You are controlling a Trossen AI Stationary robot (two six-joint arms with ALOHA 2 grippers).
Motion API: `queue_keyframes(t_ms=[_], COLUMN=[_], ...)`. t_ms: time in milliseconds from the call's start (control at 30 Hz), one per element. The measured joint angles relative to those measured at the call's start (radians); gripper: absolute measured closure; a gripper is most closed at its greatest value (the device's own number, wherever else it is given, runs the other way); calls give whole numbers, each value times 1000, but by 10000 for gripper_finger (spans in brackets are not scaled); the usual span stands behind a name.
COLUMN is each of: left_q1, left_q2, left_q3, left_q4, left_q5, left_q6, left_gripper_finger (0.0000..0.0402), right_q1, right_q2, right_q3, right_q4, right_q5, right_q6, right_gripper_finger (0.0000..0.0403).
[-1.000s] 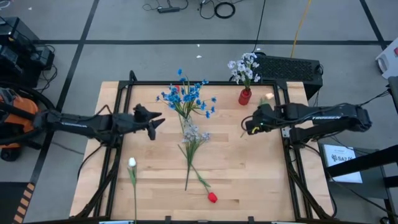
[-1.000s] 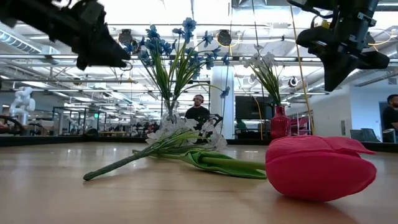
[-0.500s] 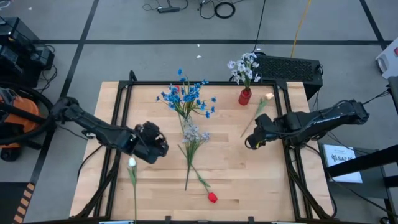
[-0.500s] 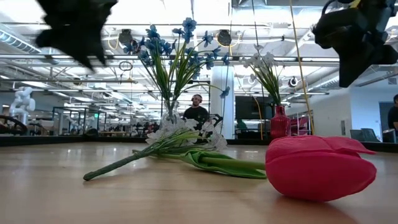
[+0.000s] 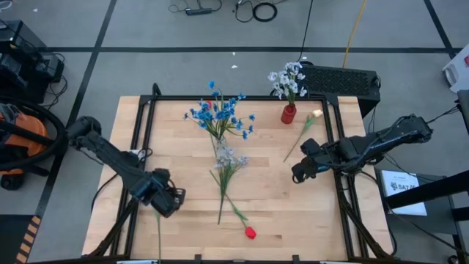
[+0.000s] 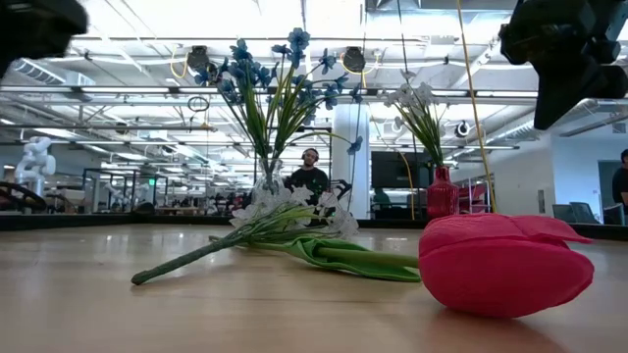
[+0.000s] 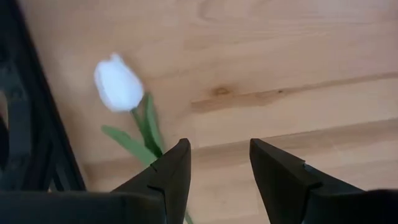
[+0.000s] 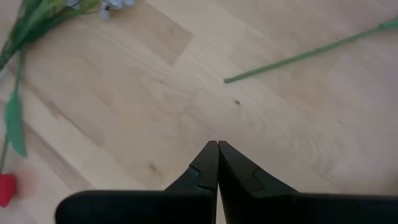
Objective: Sort flowers into vase by color
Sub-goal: Put the white flower into the red vase
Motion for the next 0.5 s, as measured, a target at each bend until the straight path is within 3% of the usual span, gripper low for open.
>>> queue_keyframes(t_ms=[167, 500], left_q1=[-91, -125], left_q2=[39, 116], left_q3=[-4, -134], left_q4=[-6, 200], left_q5=[100, 158], left_q6=[-174, -182], left_gripper_finger=[230, 230], right_q1=[14, 38], right_q2=[0, 1], right_q3=[0, 0], right_q4=[31, 50], right_q5=[1, 23], right_q6=[0, 18], right_gripper_finger=[403, 403])
